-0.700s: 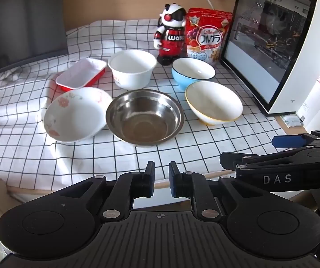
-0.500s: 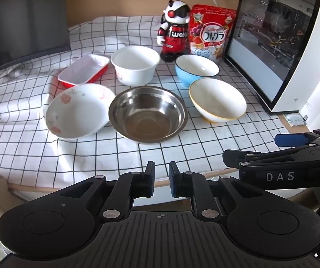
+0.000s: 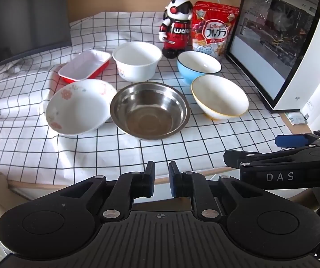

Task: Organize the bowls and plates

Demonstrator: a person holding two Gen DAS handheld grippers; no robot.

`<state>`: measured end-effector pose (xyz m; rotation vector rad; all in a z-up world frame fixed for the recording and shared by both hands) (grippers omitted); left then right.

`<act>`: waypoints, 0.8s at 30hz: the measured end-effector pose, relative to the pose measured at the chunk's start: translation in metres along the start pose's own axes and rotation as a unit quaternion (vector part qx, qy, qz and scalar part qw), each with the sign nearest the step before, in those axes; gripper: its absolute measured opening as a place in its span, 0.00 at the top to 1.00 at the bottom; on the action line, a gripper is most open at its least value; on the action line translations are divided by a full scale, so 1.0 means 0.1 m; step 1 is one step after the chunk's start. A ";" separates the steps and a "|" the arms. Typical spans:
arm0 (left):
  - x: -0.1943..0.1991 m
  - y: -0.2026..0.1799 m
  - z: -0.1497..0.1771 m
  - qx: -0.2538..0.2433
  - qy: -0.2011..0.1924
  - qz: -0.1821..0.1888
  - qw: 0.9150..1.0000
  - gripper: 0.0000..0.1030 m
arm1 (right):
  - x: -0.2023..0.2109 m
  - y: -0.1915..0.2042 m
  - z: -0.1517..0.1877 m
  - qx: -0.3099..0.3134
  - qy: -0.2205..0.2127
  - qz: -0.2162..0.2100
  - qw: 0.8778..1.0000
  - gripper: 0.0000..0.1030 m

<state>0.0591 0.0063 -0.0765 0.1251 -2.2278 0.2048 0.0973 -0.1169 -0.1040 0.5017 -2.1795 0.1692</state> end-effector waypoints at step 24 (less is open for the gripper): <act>-0.01 0.04 0.04 0.005 0.006 0.000 1.000 0.84 | -0.01 0.01 0.03 0.001 0.003 0.001 1.000 0.00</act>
Point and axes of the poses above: each gripper's, at about its wrist camera, not at the fingertips, and x roughly against the way its jaws point, y to its left, z to its underside, the point moved 9 cm from there along -x, roughly the way its jaws point, and after that the axes turned 2 degrees about x, right-handed, at the moved point
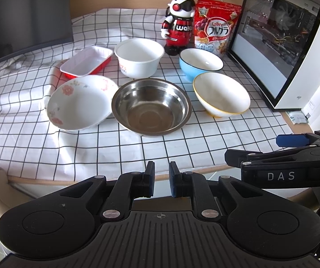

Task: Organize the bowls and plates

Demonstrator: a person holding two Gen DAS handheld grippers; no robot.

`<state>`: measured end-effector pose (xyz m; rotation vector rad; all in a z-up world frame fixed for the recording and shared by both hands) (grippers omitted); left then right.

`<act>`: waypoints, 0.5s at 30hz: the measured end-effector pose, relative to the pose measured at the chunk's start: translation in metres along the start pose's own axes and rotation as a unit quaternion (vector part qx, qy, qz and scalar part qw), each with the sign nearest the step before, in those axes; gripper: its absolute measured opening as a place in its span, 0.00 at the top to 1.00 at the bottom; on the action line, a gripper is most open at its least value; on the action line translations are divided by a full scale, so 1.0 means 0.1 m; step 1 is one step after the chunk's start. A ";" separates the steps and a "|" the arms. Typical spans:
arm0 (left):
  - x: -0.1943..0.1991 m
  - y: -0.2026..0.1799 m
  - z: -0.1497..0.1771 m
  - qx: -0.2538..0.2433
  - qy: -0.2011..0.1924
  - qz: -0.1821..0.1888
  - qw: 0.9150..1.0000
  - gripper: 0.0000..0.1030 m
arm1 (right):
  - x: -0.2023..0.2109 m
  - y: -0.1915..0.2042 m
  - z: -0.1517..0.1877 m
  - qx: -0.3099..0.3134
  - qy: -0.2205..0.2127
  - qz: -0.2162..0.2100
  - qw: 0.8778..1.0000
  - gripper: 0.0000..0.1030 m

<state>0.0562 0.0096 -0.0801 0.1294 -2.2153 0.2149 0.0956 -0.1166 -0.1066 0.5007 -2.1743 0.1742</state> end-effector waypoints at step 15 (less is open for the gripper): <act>0.01 0.04 0.00 0.000 -0.001 0.000 1.000 0.84 | 0.02 0.02 -0.02 0.003 0.000 0.000 1.000 0.00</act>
Point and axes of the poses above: each gripper's, at about its wrist camera, not at the fingertips, and x roughly against the way its jaws point, y to its left, z to its underside, the point moved 9 cm from there along -x, roughly the way its jaws point, and after that the axes turned 2 degrees about x, right-handed, at the moved point
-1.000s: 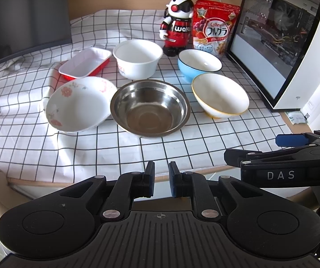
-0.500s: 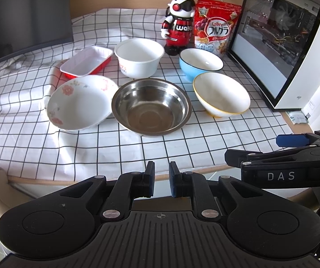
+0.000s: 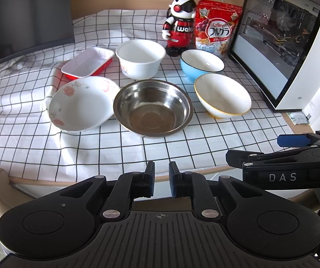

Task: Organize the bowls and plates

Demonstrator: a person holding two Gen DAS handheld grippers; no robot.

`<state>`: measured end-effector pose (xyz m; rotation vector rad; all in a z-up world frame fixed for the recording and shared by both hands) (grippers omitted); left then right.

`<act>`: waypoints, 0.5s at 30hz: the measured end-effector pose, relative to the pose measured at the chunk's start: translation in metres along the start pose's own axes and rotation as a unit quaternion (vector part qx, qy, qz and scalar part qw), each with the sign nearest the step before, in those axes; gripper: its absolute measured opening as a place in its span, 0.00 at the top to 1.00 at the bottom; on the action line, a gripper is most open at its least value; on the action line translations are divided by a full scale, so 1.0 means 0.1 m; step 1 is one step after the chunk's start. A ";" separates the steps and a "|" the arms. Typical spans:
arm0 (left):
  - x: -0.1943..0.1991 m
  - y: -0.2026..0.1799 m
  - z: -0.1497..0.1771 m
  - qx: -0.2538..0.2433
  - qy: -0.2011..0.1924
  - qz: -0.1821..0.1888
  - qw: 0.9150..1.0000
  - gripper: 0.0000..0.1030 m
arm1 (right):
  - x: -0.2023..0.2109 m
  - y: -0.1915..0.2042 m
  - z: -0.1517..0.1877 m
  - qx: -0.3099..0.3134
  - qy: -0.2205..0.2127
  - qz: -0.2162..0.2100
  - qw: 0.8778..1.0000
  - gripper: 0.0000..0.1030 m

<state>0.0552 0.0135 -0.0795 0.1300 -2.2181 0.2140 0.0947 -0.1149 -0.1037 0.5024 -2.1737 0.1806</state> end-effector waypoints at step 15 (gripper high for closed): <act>0.02 0.05 -0.02 0.005 0.001 -0.002 1.000 0.84 | 0.00 0.05 -0.03 0.005 0.003 -0.002 1.000 0.00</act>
Point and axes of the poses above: each gripper's, at about its wrist camera, not at the fingertips, and x roughly against the way its jaws point, y to its left, z to its underside, the point moved 9 cm from there along -x, roughly the way its jaws point, and after that the axes turned 2 degrees about x, right-handed, at the moved point
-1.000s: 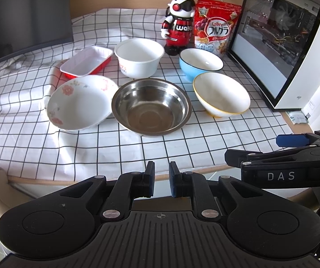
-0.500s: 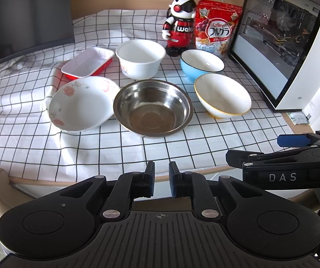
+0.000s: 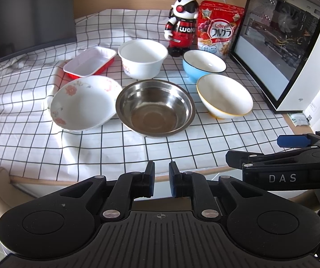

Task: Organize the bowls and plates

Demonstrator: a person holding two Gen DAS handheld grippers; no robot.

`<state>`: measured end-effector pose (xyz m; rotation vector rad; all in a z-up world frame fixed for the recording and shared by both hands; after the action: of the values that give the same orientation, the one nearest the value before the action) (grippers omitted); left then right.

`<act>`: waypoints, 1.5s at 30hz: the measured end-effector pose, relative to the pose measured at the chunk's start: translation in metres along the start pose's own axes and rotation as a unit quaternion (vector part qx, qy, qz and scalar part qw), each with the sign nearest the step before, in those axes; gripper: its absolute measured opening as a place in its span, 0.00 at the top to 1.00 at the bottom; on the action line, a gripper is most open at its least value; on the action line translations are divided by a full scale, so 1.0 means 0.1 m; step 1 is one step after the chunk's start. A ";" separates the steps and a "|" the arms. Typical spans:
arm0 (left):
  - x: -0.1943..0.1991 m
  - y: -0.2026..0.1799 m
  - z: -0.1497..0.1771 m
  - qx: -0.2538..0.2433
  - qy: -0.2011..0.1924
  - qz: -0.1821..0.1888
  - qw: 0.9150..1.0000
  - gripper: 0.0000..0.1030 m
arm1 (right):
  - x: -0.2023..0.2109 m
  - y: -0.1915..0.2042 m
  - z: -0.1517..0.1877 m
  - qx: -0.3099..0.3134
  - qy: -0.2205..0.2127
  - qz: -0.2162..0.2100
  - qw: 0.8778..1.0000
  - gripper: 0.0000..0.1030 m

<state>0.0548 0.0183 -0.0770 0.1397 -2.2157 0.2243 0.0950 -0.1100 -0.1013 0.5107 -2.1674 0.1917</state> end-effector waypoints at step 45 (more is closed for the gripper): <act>-0.98 1.15 -0.60 0.043 0.046 0.134 0.989 0.83 | -0.89 0.40 -0.75 -0.013 -0.056 0.091 0.994 0.00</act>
<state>0.1399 0.1458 -0.1320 -0.1211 -2.1296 0.4652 0.1801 -0.0241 -0.1248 0.3154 -2.3239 0.2384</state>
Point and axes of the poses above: each gripper's, at about its wrist camera, not at the fingertips, and x roughly against the way its jaws point, y to its left, z to its underside, the point moved 9 cm from there along -x, roughly the way its jaws point, and after that the axes turned 2 degrees about x, right-handed, at the moved point
